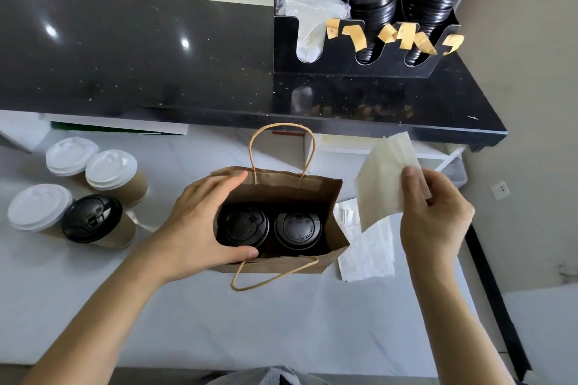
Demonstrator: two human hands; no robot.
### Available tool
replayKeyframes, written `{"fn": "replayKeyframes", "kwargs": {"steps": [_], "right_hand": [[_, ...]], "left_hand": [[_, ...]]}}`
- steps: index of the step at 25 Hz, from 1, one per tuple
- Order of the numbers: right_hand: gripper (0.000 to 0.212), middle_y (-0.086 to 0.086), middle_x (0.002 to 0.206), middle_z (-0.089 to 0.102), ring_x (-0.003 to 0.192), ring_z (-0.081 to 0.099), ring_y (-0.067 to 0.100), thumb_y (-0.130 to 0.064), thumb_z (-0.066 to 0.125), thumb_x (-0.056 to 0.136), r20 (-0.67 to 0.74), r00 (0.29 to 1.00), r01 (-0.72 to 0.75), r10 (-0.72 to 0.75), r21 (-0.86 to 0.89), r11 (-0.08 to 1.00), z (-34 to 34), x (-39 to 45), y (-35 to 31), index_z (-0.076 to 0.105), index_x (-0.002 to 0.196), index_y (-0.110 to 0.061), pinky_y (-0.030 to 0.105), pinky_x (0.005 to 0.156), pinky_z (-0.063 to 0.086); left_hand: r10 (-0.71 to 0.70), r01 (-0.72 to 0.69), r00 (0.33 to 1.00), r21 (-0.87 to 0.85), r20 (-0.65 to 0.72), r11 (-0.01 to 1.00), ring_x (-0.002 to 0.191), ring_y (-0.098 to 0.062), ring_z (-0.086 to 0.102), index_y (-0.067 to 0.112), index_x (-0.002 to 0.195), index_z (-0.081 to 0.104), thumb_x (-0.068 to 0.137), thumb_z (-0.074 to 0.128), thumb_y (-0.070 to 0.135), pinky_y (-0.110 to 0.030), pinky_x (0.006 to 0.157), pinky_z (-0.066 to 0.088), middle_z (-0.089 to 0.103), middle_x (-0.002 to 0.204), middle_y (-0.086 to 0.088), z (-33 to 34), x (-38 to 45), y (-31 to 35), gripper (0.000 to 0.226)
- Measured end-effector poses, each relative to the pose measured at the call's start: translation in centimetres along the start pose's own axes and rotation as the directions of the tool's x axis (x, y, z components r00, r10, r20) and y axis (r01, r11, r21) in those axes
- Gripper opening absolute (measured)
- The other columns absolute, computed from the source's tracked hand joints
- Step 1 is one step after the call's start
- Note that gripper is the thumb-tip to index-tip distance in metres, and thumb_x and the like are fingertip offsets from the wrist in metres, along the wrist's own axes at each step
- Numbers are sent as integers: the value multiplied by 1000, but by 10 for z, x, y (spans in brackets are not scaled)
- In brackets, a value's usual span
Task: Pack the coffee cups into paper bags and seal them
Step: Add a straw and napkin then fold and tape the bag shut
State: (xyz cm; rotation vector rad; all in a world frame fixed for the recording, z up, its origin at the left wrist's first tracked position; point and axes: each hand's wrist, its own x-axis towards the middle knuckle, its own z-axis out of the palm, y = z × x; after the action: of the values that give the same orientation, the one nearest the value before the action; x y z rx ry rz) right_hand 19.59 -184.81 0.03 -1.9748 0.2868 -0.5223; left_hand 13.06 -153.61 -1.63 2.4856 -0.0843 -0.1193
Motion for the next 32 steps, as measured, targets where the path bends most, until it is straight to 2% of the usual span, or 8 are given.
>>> {"fn": "replayKeyframes", "kwargs": {"steps": [4, 9, 13, 18, 21, 24, 28, 32], "right_hand": [[14, -7, 70, 63, 63, 55, 18, -25, 65, 101, 11, 914, 405, -405, -48, 913, 10, -20, -39, 74, 94, -17, 36, 59, 51], [13, 5, 69, 58, 55, 51, 30, -9, 65, 96, 350, 555, 815, -755, -50, 577, 43, -40, -43, 72, 85, -10, 39, 47, 45], [19, 4, 65, 49, 45, 45, 34, -16, 62, 88, 631, 455, 858, -628, -123, 499, 71, -45, -36, 63, 69, -11, 35, 36, 37], [19, 10, 77, 63, 69, 58, 38, -14, 56, 93, 815, 457, 792, -355, -192, 580, 94, -40, -34, 60, 76, -7, 42, 58, 46], [32, 5, 89, 71, 84, 66, 31, -43, 59, 94, 885, 400, 752, -240, -167, 638, 102, -48, -38, 69, 96, -12, 41, 71, 54], [70, -2, 88, 73, 86, 68, 23, -81, 36, 87, 923, 372, 685, -99, -201, 700, 100, -54, -37, 71, 104, -23, 41, 74, 56], [61, -3, 74, 63, 78, 63, 24, -69, 29, 101, 927, 371, 632, -48, -215, 744, 92, -49, -34, 58, 74, -22, 41, 69, 48], [58, 5, 74, 65, 72, 58, 25, -55, 33, 107, 941, 329, 660, -80, -169, 732, 92, -51, -38, 60, 75, -14, 41, 67, 44]], "left_hand": [[-12, 12, 1000, -1, 13, 1000, 147, 0, 12, 49, 156, 18, 58, 87, 65, -31, 121, 21, 22, 152, 33, 0, 1, -1, 121], [-9, 9, 1000, 8, 6, 1000, 147, -1, 13, 49, 156, 16, 57, 86, 65, -31, 121, 22, 22, 154, 31, 0, 3, 0, 123], [24, -24, 1000, 6, -8, 1000, 146, -2, 15, 48, 155, 20, 54, 83, 67, -33, 121, 24, 20, 155, 34, 1, 2, -1, 120], [30, -30, 1000, 0, -9, 1000, 147, -3, 15, 47, 156, 19, 55, 85, 65, -34, 122, 23, 21, 155, 32, 2, 2, -3, 121], [30, -30, 999, 6, -19, 1000, 146, -2, 13, 45, 157, 19, 58, 89, 58, -30, 121, 21, 21, 154, 34, 2, 2, -2, 122], [47, -47, 998, 15, -29, 999, 146, -1, 13, 44, 158, 18, 60, 89, 58, -29, 120, 22, 19, 155, 32, 3, 2, -3, 121], [43, -42, 998, 10, -39, 999, 146, 0, 13, 44, 157, 19, 60, 89, 58, -26, 118, 21, 20, 155, 33, 5, 1, -5, 121], [49, -49, 998, -2, -46, 999, 145, 1, 15, 43, 157, 23, 60, 79, 68, -25, 117, 21, 23, 150, 35, 5, 3, -6, 115]]}}
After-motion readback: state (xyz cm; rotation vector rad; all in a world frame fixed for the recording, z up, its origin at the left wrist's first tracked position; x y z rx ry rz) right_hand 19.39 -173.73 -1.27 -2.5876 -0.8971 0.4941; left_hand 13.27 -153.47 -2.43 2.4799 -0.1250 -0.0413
